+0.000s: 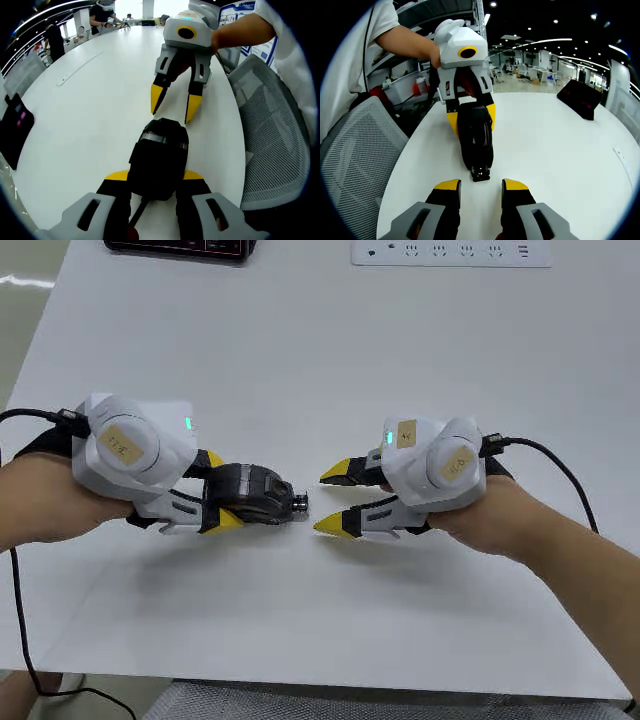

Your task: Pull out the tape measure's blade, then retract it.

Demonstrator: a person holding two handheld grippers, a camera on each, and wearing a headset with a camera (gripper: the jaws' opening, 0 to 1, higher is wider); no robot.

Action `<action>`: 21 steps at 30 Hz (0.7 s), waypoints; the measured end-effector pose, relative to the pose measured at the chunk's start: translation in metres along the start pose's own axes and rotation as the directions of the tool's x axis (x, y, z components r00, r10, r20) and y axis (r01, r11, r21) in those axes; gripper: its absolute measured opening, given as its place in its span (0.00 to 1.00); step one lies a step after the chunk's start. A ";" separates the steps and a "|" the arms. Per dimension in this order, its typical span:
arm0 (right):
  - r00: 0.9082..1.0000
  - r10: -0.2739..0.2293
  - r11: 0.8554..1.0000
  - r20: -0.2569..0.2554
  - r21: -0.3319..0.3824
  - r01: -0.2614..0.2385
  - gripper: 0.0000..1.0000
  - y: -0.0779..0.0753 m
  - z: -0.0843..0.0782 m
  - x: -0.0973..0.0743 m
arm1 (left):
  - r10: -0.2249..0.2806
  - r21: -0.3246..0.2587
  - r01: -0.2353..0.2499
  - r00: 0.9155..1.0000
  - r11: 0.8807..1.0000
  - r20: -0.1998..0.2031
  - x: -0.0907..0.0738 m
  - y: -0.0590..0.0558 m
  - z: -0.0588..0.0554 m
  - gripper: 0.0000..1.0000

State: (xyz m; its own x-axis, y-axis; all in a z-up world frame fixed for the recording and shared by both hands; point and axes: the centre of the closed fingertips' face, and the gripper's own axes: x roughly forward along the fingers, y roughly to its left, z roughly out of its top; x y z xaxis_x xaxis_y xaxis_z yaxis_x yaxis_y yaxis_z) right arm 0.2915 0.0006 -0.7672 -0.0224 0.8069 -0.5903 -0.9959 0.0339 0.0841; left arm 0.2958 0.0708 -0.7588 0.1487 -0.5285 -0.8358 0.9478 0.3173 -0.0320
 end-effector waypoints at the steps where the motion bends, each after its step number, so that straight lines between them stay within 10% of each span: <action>1: 1.000 0.002 1.000 0.003 -0.004 -0.002 0.28 0.000 0.001 0.001 | 0.000 0.001 0.000 1.000 1.000 -0.001 0.000 0.000 0.000 0.29; 21: 1.000 0.030 0.999 0.007 -0.026 -0.030 0.17 0.000 0.006 0.017 | 0.000 0.000 0.000 1.000 1.000 -0.004 0.000 0.000 0.000 0.29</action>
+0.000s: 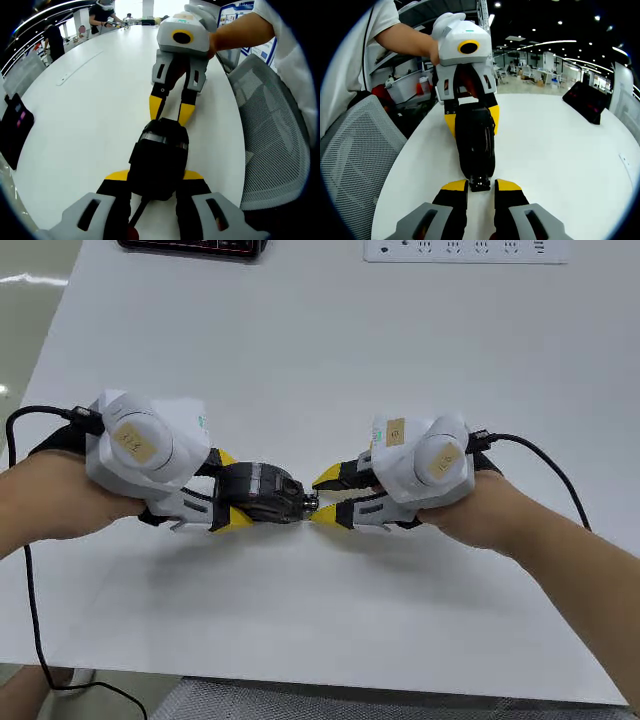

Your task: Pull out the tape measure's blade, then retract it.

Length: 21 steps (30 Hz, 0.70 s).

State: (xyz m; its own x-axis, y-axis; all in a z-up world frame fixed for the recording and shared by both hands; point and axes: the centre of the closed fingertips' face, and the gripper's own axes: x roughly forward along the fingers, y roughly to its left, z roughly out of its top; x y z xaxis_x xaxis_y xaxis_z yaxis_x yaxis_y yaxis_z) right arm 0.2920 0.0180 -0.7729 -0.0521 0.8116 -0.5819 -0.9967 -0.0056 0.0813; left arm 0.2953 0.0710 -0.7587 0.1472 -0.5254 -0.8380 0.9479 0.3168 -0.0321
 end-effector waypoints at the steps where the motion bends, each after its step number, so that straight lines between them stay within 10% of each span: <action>1: 1.000 0.002 1.000 -0.001 -0.003 -0.002 0.17 0.000 0.000 0.001 | 0.000 0.000 0.000 1.000 1.000 0.000 0.000 0.000 0.000 0.29; 21: 1.000 0.008 0.999 -0.007 -0.040 -0.008 0.12 0.001 -0.001 0.007 | 0.001 0.001 -0.001 1.000 1.000 -0.001 0.000 0.000 -0.001 0.29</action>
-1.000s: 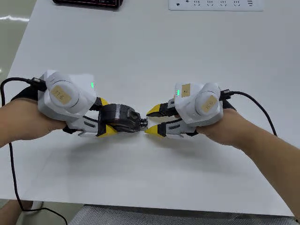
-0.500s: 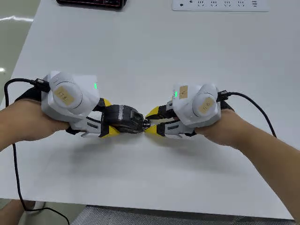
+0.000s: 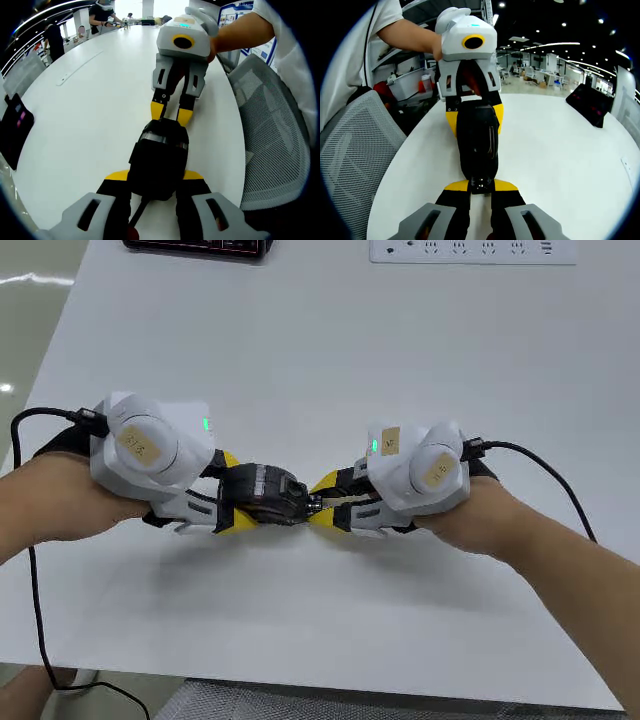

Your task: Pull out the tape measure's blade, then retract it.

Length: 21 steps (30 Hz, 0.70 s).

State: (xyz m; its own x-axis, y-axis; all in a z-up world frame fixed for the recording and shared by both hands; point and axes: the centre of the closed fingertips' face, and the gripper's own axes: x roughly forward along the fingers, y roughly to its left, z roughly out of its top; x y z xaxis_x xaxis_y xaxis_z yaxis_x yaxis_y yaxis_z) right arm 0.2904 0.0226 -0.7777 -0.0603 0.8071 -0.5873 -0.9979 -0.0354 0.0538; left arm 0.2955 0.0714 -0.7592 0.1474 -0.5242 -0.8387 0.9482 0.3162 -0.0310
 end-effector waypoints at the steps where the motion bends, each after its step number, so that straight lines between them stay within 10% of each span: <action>1: 1.000 0.000 1.000 -0.002 -0.007 0.000 0.12 0.000 0.000 0.000 | 0.001 0.001 -0.001 1.000 1.000 0.000 0.000 0.000 0.000 0.29; 21: 1.000 -0.006 0.999 -0.014 -0.038 0.006 0.10 0.002 -0.002 -0.003 | 0.006 0.042 -0.004 0.999 0.999 -0.036 0.000 -0.001 -0.001 0.29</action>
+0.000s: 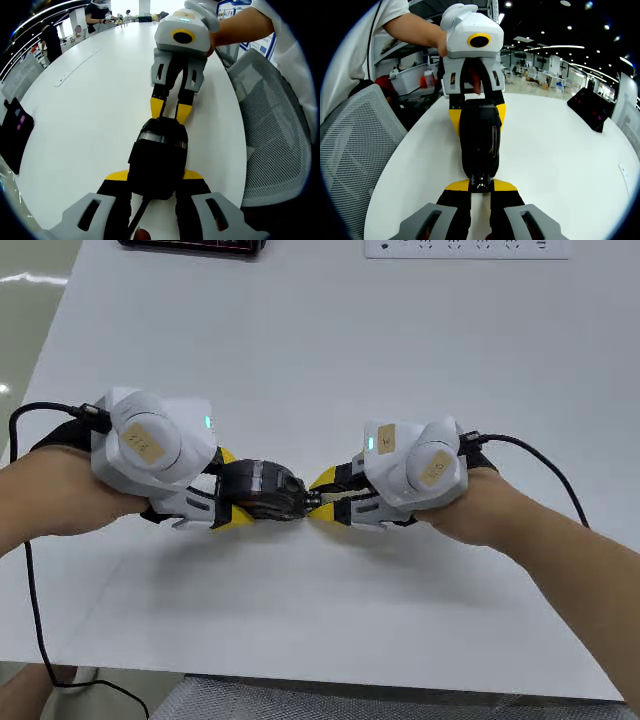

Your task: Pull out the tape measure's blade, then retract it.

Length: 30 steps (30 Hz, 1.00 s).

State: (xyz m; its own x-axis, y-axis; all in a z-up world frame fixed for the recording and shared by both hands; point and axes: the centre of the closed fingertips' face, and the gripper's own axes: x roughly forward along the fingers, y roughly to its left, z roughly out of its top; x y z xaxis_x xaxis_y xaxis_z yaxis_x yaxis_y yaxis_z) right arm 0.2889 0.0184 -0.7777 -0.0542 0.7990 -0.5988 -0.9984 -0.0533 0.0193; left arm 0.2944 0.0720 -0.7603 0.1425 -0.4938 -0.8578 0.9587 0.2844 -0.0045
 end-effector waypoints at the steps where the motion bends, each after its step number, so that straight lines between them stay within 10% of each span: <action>1: 1.000 0.000 1.000 0.000 0.001 0.000 0.10 0.001 0.000 0.000 | 0.000 0.004 0.000 1.000 1.000 -0.003 0.000 0.000 0.000 0.29; 30: 0.999 -0.028 1.000 -0.036 0.013 0.029 0.10 0.000 -0.019 -0.035 | 0.017 0.031 -0.017 1.000 0.999 -0.023 0.001 0.002 -0.003 0.28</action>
State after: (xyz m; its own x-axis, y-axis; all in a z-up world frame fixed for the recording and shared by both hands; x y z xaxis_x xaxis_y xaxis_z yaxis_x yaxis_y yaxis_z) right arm 0.2907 -0.0208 -0.7722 -0.0253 0.7779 -0.6279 -0.9997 -0.0227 0.0122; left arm 0.2957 0.0745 -0.7621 0.1534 -0.4694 -0.8696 0.9632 0.2674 0.0256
